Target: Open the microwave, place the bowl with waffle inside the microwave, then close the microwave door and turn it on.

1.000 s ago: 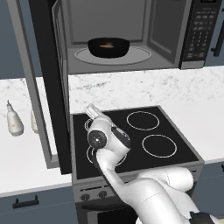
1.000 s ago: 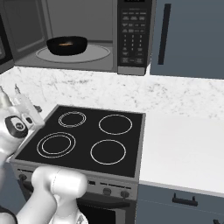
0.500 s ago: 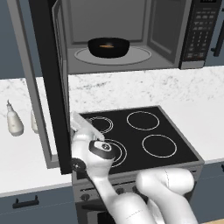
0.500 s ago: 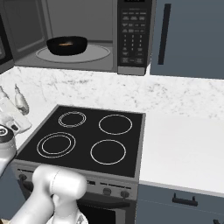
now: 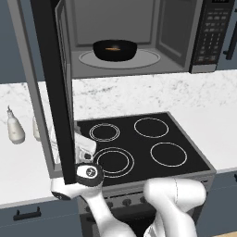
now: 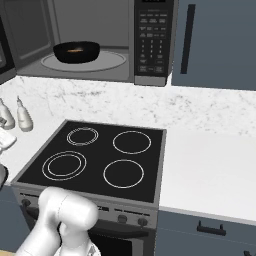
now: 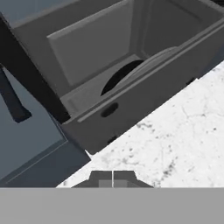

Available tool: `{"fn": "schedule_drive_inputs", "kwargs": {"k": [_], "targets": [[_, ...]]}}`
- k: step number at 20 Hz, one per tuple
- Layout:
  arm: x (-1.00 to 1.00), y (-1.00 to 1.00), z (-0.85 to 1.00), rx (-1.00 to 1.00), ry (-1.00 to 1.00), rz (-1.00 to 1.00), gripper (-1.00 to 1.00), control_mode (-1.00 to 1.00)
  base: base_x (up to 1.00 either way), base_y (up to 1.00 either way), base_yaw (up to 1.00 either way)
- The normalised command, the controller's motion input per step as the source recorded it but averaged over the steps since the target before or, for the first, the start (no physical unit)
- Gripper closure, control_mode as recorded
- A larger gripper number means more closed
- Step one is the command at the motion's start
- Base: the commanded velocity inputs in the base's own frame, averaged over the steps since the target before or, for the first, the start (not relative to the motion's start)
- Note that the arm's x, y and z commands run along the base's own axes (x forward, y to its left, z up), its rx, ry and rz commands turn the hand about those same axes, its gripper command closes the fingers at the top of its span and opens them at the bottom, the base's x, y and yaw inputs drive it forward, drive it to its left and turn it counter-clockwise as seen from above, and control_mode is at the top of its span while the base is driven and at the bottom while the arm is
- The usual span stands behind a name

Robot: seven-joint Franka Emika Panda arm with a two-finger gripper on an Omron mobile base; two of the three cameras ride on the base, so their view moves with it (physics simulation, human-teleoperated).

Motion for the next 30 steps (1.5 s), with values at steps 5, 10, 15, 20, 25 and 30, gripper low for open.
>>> {"fn": "schedule_drive_inputs", "kwargs": {"k": [5,10,15,20,25,30], "targets": [[-0.31,0.56,0.04,0.0,-0.25,-0.01,1.0,-1.0,0.0,0.0,0.0],[-0.33,0.56,0.03,0.0,-0.21,-0.05,1.0,-1.0,0.0,0.0,0.0],[-0.3,0.52,0.03,0.0,-0.17,-0.08,1.0,-1.0,0.0,0.0,0.0],[-0.26,0.5,0.08,0.0,-0.17,-0.09,1.0,-1.0,0.0,0.0,0.0],[-0.2,0.43,0.22,0.0,-0.22,-0.08,1.0,-1.0,0.0,0.0,0.0],[-0.18,0.15,0.37,0.05,-0.27,-0.13,1.0,-1.0,0.0,0.0,0.0]]}}
